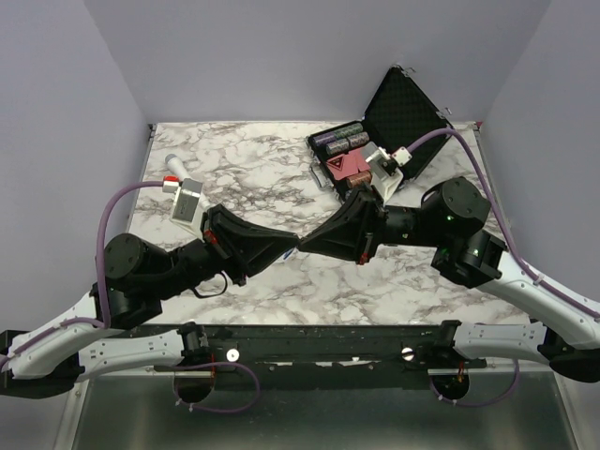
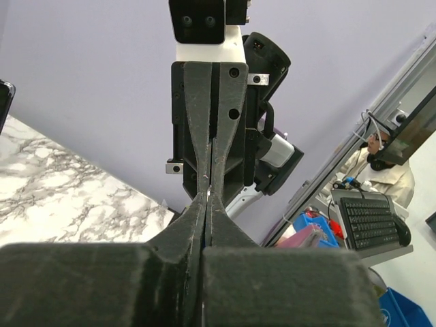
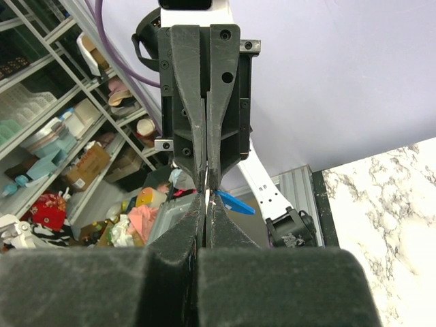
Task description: Remove the keys from the keyring
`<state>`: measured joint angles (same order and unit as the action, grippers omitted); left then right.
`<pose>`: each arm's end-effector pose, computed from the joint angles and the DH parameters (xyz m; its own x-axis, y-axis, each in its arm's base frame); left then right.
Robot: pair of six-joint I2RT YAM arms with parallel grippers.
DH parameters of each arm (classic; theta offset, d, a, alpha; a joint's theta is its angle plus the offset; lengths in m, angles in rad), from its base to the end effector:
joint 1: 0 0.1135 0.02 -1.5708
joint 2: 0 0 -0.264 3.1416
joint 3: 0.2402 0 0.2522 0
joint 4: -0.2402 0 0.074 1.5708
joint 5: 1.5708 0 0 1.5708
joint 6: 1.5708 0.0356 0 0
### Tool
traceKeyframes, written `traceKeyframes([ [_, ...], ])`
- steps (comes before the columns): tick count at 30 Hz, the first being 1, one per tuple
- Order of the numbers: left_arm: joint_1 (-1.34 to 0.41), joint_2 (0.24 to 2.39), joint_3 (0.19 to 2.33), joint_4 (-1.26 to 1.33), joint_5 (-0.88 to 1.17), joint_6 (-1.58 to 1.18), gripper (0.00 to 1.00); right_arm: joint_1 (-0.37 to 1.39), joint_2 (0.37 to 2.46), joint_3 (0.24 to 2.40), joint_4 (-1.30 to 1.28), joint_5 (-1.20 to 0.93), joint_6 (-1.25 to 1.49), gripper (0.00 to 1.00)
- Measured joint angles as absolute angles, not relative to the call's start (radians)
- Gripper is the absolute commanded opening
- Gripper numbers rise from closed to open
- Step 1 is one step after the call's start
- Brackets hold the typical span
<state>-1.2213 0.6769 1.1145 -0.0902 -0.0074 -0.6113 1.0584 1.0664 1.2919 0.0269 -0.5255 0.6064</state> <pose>0.0392 -0.1067 0.4743 -0.4424 -0.4622 -0.7685 0.8343 0.1022 -0.5417 0.0919 0.1998 0.4840 -0.4648 0.1793 -0.8671 -0.8850 -0.1234 0.4489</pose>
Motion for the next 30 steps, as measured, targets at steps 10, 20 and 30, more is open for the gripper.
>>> traceKeyframes([
  [10,-1.222,0.680,1.143,-0.150,-0.004,-0.593,0.00,1.058,1.089,1.338,-0.047,-0.535,0.582,0.01],
  [20,-1.221,0.700,1.187,-0.229,0.052,-0.585,0.00,1.058,1.092,1.351,-0.095,-0.574,0.567,0.01],
  [30,-1.220,0.700,1.192,-0.288,0.117,-0.583,0.00,1.058,1.091,1.351,-0.155,-0.613,0.556,0.01],
])
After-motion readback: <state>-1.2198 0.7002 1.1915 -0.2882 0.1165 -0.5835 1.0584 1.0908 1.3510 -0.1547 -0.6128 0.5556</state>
